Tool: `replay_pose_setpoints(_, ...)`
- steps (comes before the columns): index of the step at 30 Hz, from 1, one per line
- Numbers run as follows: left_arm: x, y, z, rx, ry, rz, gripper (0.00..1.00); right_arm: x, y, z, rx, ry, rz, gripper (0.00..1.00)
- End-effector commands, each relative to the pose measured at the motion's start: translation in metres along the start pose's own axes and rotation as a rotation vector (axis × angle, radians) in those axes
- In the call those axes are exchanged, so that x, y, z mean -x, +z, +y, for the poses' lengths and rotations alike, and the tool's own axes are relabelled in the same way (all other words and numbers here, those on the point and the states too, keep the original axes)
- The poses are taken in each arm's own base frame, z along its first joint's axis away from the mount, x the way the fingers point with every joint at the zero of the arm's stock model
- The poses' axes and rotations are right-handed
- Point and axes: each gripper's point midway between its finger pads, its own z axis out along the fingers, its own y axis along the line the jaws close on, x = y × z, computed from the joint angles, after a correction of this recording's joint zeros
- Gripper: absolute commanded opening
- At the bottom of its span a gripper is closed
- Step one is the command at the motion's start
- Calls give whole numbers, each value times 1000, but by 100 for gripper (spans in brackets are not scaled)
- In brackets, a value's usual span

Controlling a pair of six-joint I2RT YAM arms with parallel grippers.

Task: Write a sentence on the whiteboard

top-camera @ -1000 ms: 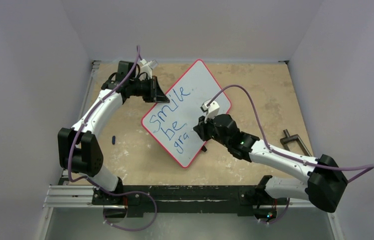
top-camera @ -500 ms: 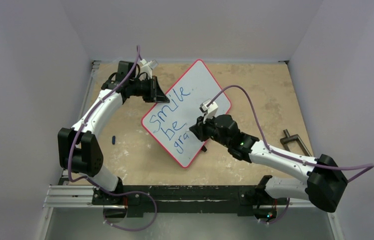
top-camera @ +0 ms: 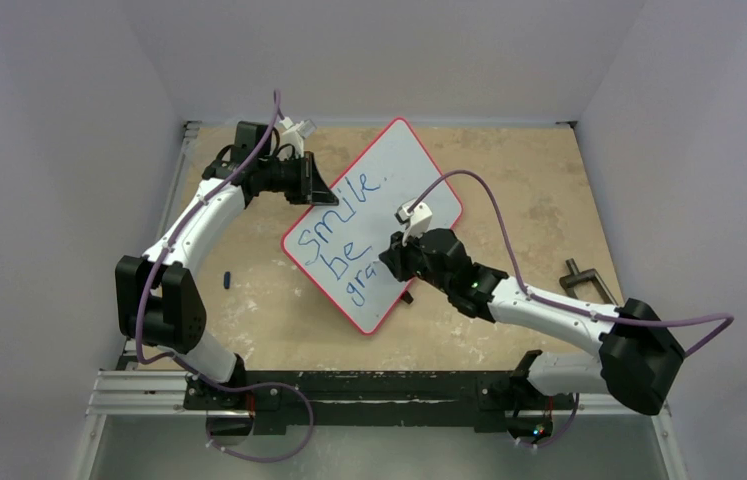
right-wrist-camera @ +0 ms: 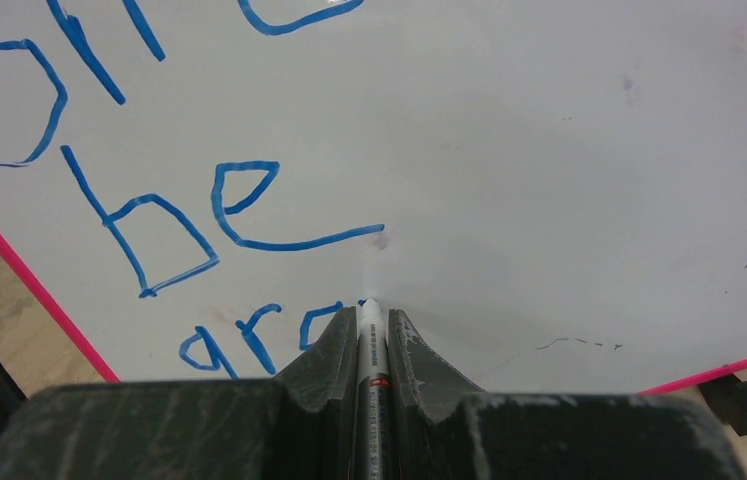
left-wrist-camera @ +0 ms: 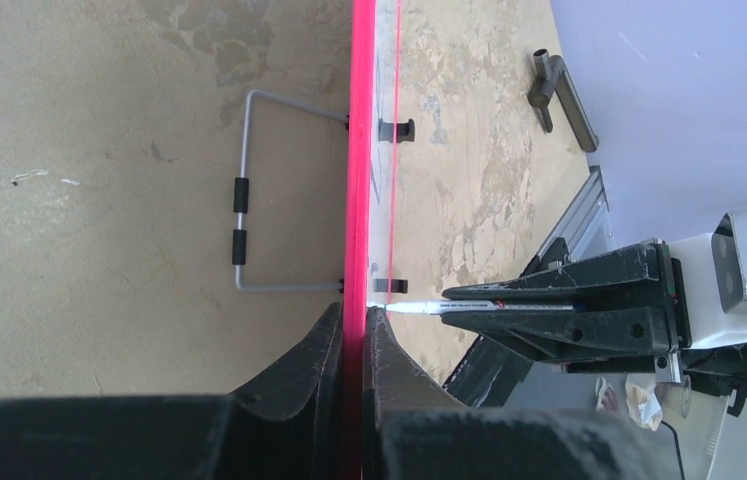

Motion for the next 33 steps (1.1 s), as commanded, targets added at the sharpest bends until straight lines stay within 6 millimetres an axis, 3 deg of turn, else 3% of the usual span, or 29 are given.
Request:
replay_pose_setpoints(1, 20, -13, -9, 22, 80, -83, 0, 24, 6, -12, -88, 20, -58, 0)
replay_pose_setpoints(6, 20, -14, -11, 19, 82, -85, 0, 35, 10, -22, -140, 34, -70, 0)
replay_pose_setpoints(10, 20, -14, -11, 20, 81, -85, 0, 44, 10, -18, -128, 37, -78, 0)
replay_pose_setpoints(21, 21, -14, -10, 20, 81, -85, 0, 59, -15, -3, -40, 72, -133, 0)
replay_pose_setpoints(33, 21, -14, -11, 19, 83, -87, 0, 56, -1, 4, -12, 68, -107, 0)
